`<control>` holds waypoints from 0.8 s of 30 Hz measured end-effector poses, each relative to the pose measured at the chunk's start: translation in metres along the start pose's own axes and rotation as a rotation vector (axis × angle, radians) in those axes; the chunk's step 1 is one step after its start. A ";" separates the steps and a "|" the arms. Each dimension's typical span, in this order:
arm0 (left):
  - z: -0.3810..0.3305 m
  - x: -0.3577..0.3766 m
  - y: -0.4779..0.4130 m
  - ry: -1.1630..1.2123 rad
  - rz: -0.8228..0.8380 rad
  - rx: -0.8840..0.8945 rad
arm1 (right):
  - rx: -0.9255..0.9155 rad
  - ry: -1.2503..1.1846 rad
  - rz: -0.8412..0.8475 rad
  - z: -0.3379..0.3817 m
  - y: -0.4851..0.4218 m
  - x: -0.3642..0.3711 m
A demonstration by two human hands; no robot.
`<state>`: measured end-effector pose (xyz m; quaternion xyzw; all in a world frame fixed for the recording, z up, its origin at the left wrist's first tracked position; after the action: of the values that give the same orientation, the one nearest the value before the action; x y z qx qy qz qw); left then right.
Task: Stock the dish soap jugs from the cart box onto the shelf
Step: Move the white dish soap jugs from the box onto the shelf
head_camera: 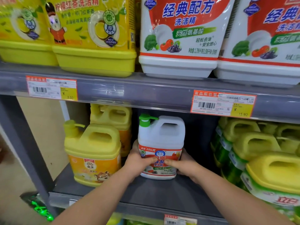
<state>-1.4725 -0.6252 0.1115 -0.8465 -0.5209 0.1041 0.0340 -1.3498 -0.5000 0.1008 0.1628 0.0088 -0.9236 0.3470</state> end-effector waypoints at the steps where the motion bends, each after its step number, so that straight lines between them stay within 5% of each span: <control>1: 0.001 0.000 -0.001 -0.005 -0.002 0.000 | 0.003 0.002 -0.005 0.000 -0.001 0.000; 24: 0.007 0.002 -0.012 -0.062 0.002 -0.028 | 0.040 0.033 -0.119 -0.002 -0.004 0.000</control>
<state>-1.4833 -0.6184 0.1061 -0.8438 -0.5224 0.1231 0.0057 -1.3517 -0.4970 0.0988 0.1842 0.0057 -0.9398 0.2878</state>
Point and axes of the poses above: each hand's wrist, its own y-axis away from the middle knuckle, its own x-axis out of the palm, z = x × y, the point moved 9 cm from there along -y, towards the middle knuckle, and after that the axes turned 15 degrees about -z, right-handed, at the moved point
